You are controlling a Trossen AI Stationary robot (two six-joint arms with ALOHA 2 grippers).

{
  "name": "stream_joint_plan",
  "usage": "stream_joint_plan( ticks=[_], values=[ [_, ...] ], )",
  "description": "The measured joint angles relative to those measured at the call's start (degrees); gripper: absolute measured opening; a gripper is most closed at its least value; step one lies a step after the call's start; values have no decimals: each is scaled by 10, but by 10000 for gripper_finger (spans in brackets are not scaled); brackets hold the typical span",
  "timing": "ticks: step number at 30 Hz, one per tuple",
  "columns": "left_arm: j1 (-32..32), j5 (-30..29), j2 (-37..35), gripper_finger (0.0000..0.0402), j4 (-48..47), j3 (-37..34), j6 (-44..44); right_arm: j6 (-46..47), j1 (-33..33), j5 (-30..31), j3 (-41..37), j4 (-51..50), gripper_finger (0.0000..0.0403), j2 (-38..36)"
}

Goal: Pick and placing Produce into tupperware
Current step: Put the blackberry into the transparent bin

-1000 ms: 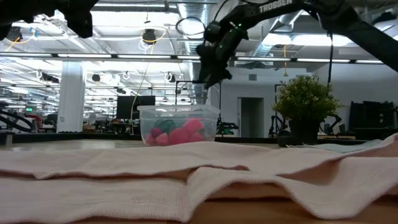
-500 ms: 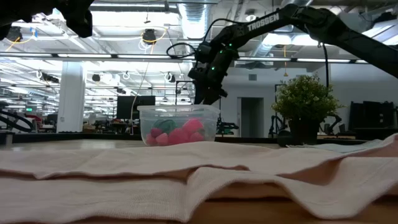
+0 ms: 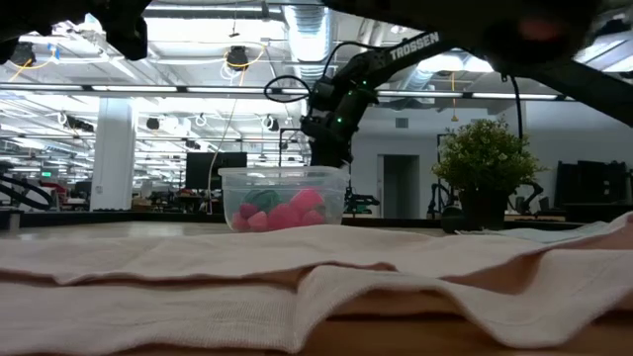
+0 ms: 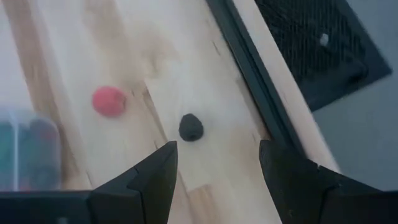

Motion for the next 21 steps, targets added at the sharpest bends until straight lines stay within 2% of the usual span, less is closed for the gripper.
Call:
stream_joint_plan(
  ticks=[5, 12, 21],
  values=[
    [0, 0, 0, 241, -1, 0, 0, -102, -3, 2, 0, 10, 249, -1],
    [0, -1, 0, 241, -1, 0, -5, -103, -27, 4, 1, 27, 249, 18],
    [0, -7, 0, 241, -2, 0, -6, -116, -32, -75, 0, -28, 249, 46]
  ],
)
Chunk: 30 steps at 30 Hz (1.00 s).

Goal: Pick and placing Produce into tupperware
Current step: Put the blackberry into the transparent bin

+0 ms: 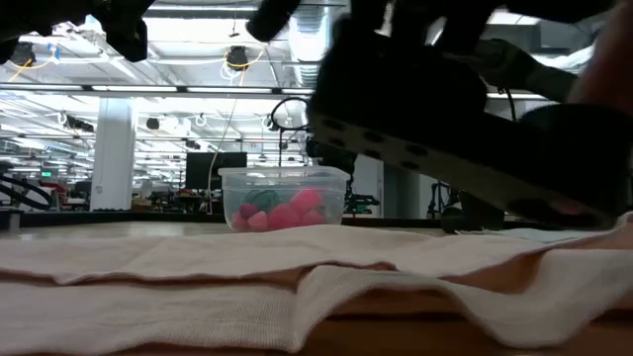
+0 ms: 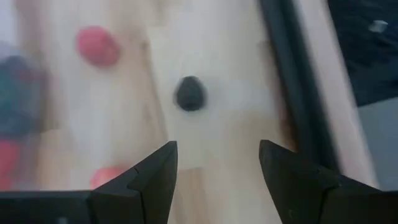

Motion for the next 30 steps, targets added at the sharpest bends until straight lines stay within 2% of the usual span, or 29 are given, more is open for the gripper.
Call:
stream_joint_plan(
  ticks=[6, 10, 13, 19, 23, 30],
  values=[
    [0, -30, 0, 241, 0, 0, 0, -23, 8, -8, 0, 31, 249, 0],
    [0, -44, 0, 241, 0, 0, -2, 21, 8, -8, 0, 34, 249, 0],
    [0, -50, 0, 241, 3, 0, -2, 102, 10, -2, 0, 37, 249, -7],
    [0, -120, 0, 241, 5, 0, -28, 301, 17, 4, 23, 18, 249, -8],
    [0, -142, 0, 241, 4, 0, -30, 394, 25, -2, 34, 22, 249, -8],
    [0, -221, 0, 241, 4, 0, -28, 522, 52, -5, 37, 39, 249, -8]
  ],
)
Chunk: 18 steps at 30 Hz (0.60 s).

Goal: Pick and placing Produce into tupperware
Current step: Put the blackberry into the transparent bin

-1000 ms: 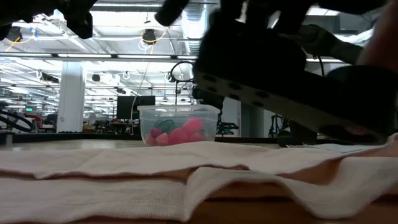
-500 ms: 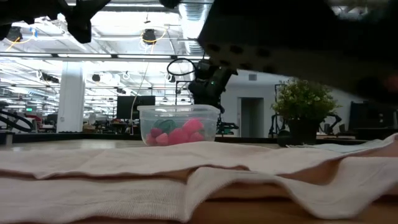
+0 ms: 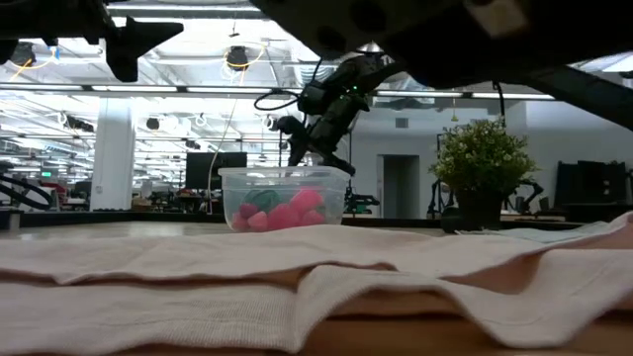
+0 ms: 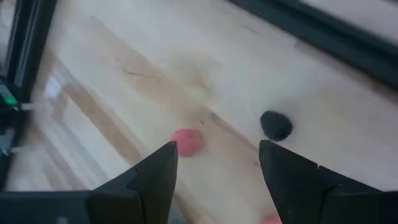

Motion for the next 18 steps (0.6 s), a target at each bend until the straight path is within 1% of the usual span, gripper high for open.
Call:
stream_joint_plan(
  ticks=[3, 8, 12, 14, 16, 18],
  values=[
    [0, 6, 0, 241, -2, 0, 3, 35, 4, 0, 0, -5, 249, 0],
    [0, 51, 0, 241, -3, 0, 1, 57, -8, 2, 1, 8, 249, 6],
    [0, 92, 0, 241, -9, 0, 1, 62, -21, 46, 0, 8, 249, 8],
    [0, 94, 0, 241, -12, 0, -4, 61, -26, 51, -7, 17, 249, 7],
    [0, 93, 0, 241, -12, 0, -8, 63, -30, 71, -10, 4, 249, 8],
    [0, 93, 0, 241, -12, 0, -9, 63, -34, 73, -10, -6, 249, 8]
  ],
)
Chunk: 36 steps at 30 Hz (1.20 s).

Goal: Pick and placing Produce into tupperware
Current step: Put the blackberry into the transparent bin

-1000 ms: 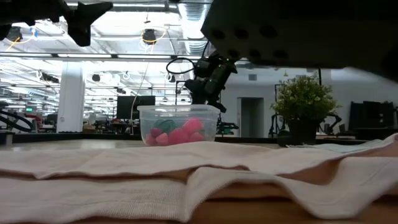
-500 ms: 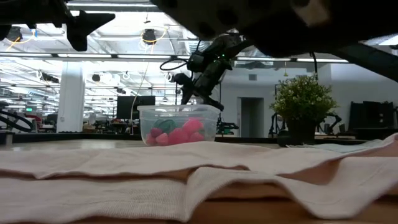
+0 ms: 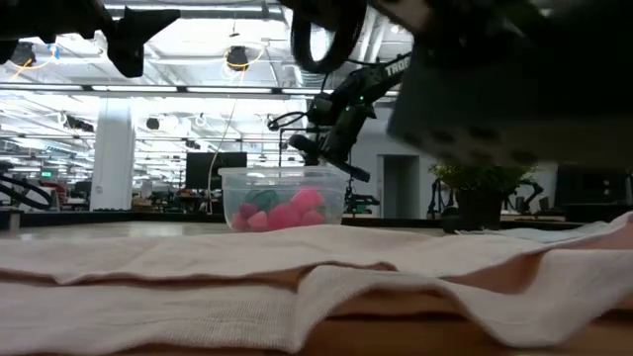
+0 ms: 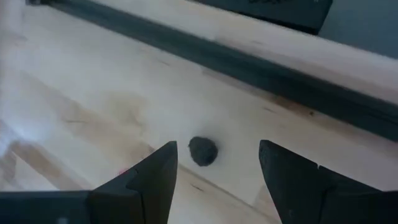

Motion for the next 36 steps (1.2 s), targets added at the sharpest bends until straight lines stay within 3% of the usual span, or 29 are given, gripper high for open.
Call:
stream_joint_plan(
  ticks=[8, 21, 31, 36],
  values=[
    [0, 0, 0, 241, 0, 0, -6, -11, 2, -93, 1, 11, 249, 54],
    [0, 0, 0, 241, -12, 0, -14, 5, 0, -118, 13, -2, 248, 56],
    [0, 0, 0, 241, -13, 0, -11, 42, -8, -102, 13, 7, 248, 56],
    [2, -20, 0, 241, 2, 0, 1, 15, -6, -139, 13, 13, 248, 36]
  ],
)
